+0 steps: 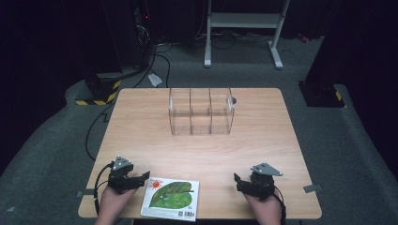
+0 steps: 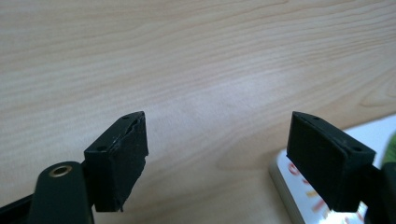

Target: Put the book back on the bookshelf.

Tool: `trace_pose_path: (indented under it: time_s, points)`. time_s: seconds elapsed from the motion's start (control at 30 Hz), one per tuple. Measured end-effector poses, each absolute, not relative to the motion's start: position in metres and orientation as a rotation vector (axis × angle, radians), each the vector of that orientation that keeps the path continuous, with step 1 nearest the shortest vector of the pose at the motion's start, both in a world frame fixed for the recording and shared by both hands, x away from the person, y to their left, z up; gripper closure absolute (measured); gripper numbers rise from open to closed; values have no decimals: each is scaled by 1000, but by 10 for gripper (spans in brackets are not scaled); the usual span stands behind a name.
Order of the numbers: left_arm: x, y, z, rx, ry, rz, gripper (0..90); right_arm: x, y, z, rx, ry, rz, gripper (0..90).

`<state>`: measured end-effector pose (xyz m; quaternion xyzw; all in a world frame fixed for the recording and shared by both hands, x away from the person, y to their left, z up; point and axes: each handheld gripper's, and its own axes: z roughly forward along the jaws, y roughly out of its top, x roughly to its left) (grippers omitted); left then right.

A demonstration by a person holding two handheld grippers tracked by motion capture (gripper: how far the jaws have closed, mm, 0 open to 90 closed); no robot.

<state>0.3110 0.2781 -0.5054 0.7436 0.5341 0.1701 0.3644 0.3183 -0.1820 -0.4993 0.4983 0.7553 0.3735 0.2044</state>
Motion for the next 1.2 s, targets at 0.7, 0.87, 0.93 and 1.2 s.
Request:
trace_pose_path:
  time_s: [0.7, 0.87, 0.93, 1.2]
  points:
    - [262, 264, -517, 1892, 1336, 302, 256, 281, -79, -504, 1203, 2371, 1218, 378]
    - [261, 260, -521, 1882, 1338, 289, 297, 279, -66, -511, 1209, 2428, 1209, 416]
    - [261, 259, -521, 1895, 1322, 301, 337, 278, -62, -512, 1221, 2434, 1206, 425]
    - [259, 246, -521, 1911, 1293, 314, 453, 280, -58, -517, 1270, 2463, 1196, 430]
